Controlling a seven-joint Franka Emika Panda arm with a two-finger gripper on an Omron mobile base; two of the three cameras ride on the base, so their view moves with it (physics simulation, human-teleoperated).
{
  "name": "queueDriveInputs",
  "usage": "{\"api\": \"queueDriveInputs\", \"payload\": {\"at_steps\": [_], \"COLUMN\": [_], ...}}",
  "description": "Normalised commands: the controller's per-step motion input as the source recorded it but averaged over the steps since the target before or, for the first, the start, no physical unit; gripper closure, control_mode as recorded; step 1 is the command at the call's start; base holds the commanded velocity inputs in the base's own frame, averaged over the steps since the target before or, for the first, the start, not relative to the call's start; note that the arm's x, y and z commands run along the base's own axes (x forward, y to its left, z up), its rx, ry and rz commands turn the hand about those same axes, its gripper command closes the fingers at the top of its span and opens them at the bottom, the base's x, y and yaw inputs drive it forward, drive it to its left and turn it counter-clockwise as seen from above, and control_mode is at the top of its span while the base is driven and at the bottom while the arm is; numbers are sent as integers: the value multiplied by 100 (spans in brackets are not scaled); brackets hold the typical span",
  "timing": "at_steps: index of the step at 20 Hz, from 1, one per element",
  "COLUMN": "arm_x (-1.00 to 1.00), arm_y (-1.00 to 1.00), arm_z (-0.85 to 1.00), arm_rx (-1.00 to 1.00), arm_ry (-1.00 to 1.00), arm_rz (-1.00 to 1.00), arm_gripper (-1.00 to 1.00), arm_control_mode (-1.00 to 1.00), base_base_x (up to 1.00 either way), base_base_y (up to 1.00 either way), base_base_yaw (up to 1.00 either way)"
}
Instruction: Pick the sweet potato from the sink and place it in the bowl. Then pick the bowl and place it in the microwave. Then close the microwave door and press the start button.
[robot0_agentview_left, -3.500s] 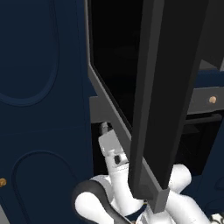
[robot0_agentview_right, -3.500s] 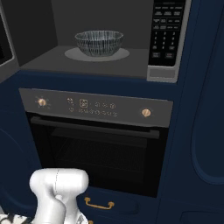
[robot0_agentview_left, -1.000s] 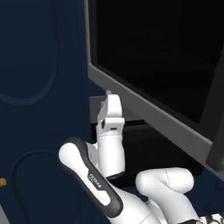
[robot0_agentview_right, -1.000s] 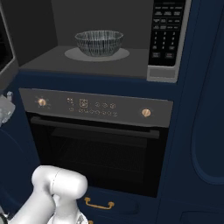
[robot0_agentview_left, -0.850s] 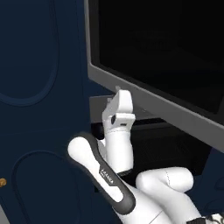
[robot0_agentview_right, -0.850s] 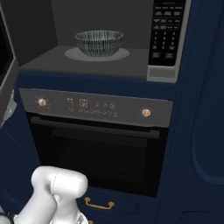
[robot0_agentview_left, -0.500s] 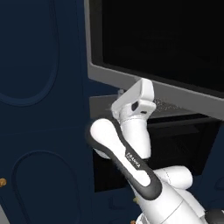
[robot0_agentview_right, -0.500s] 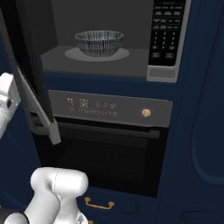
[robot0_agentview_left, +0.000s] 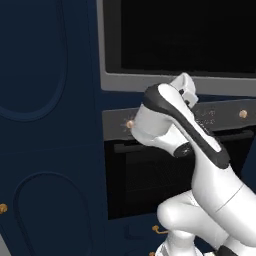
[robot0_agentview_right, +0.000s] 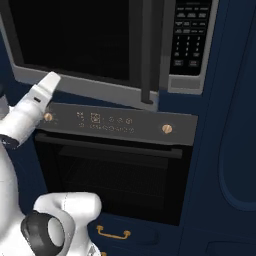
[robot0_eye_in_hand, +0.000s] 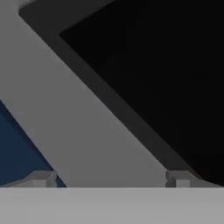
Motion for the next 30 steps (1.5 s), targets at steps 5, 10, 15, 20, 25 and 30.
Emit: {"api": "queueDriveInputs", "payload": {"at_steps": [5, 10, 15, 20, 25, 30], "arm_x": [0, 0, 17, 33, -92, -94], "arm_y": [-36, -10, 0, 0, 0, -7], "arm_z": [45, 14, 22, 43, 31, 67], "arm_rx": [22, 18, 18, 13, -8, -51], "arm_ry": [36, 34, 39, 41, -8, -32], "arm_rz": [3, 4, 4, 2, 0, 0], "arm_gripper": [-100, -100, -100, -100, -100, -100], "arm_control_mode": [-100, -100, -100, -100, -100, -100], "base_base_x": [0, 0, 0, 0, 0, 0], "base_base_y": [0, 0, 0, 0, 0, 0], "base_base_yaw": [0, 0, 0, 0, 0, 0]}}
